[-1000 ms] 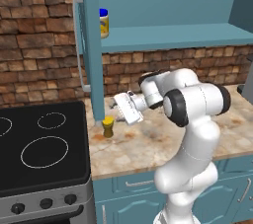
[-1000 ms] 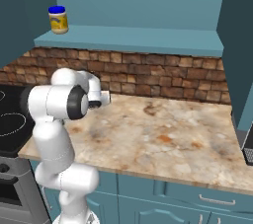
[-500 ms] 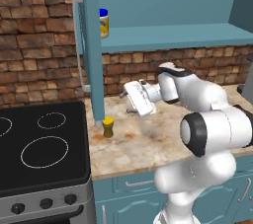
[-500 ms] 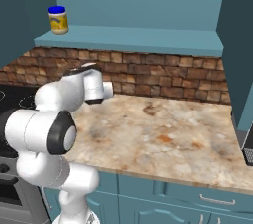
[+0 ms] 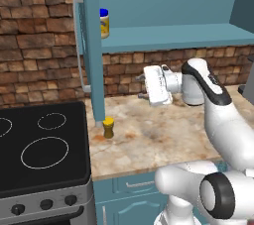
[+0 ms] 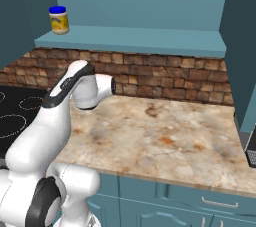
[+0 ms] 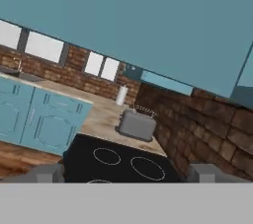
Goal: Collect the turmeric, mayonnaise, and shaker from the cabinet and place them next to the stove.
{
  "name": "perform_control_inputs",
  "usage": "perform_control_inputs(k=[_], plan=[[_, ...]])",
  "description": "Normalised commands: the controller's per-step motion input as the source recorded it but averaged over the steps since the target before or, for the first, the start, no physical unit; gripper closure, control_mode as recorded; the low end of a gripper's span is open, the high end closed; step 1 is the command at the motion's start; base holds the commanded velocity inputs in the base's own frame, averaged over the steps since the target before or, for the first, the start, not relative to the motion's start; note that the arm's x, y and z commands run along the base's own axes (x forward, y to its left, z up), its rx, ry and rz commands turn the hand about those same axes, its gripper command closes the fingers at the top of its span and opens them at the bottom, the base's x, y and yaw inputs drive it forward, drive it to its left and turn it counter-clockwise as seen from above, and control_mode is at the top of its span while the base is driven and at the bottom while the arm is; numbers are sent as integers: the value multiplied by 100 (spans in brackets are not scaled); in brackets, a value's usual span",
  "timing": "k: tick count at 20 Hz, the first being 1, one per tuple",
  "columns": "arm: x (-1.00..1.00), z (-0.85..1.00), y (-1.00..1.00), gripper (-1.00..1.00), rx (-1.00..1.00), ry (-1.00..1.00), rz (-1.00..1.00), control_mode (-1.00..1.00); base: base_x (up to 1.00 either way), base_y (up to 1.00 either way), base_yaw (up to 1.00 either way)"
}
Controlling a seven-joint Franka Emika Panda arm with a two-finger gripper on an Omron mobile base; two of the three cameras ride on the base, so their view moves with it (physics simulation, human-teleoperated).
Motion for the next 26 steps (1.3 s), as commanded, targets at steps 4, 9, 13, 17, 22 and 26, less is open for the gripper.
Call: perform_control_inputs(k=[4,9,13,17,22,26], plan=[[-2,100,-27,-100,0,1,-27,-100,0,0,0],[6,100,-21,-100,0,7,-29,-100,0,0,0],[17,95,-1,-100,0,9,-24,-100,0,0,0],[29,69,0,-100,0,11,-14,-100,0,0,0],[12,5,-3,-100,1,2,-2,-100,0,0,0],[42,3,27,-100,-1,12,0,-100,0,0,0]])
